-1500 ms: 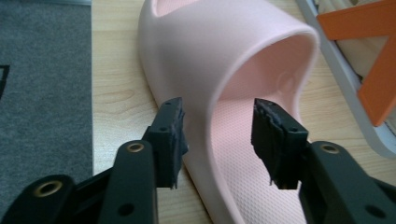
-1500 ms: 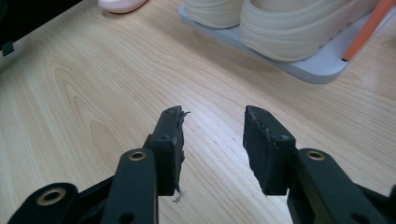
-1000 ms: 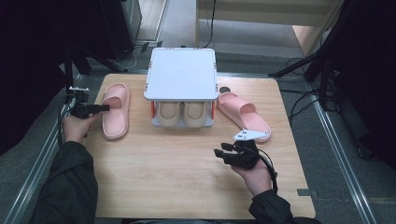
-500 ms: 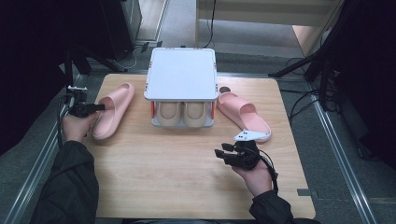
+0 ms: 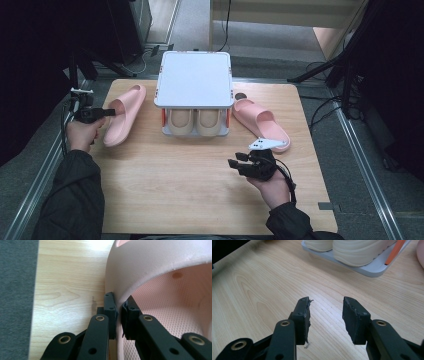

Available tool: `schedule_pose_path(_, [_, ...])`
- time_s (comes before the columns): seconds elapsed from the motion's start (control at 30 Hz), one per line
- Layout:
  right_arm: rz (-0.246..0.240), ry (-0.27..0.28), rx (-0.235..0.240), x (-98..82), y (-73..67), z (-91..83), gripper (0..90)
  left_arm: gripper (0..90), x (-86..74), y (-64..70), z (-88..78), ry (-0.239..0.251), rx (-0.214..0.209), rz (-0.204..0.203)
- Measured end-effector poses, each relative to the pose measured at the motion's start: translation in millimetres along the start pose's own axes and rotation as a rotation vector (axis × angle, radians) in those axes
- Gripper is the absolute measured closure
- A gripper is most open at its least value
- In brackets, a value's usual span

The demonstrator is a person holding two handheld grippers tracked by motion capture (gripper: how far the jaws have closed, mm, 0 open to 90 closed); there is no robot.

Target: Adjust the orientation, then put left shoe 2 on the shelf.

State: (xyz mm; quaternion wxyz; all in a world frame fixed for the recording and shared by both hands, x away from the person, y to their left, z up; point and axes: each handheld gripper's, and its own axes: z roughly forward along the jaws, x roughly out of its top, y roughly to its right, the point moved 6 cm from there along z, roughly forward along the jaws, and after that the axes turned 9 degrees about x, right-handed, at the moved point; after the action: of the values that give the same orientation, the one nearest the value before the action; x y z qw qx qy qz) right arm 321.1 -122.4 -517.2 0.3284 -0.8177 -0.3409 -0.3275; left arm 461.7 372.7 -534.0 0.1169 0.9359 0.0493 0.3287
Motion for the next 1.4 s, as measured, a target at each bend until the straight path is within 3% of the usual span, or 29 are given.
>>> schedule_pose_path(0.23, [-0.006, -0.009, 0.012, 1.7, -1.8, 3.6, 57.6, 83.8, 5.5, 10.3, -9.9, 0.01, -0.025, -0.005])
schedule_pose_path(0.5, [-0.012, 0.001, 0.033, 6.5, -4.3, 6.0, 57.4, 83.8, 13.9, 19.8, -20.8, -0.011, 0.001, 0.012])
schedule_pose_path(0.63, [-0.018, -0.003, 0.042, 8.3, -5.3, 8.6, 57.4, 83.8, 27.9, 22.9, -31.8, -0.002, 0.006, 0.002])
schedule_pose_path(0.83, [-0.029, -0.006, 0.057, 11.1, -7.3, 12.2, 57.4, 83.6, 55.0, 40.7, -48.4, 0.014, -0.009, 0.01])
schedule_pose_path(1.03, [-0.032, -0.003, 0.07, 13.2, -7.8, 14.2, 57.4, 83.5, 73.8, 55.9, -60.9, 0.022, 0.008, 0.019])
schedule_pose_path(1.4, [-0.035, 0.0, 0.082, 14.3, -9.5, 14.5, 57.3, 83.2, 103.0, 94.4, -66.5, 0.021, 0.045, 0.072])
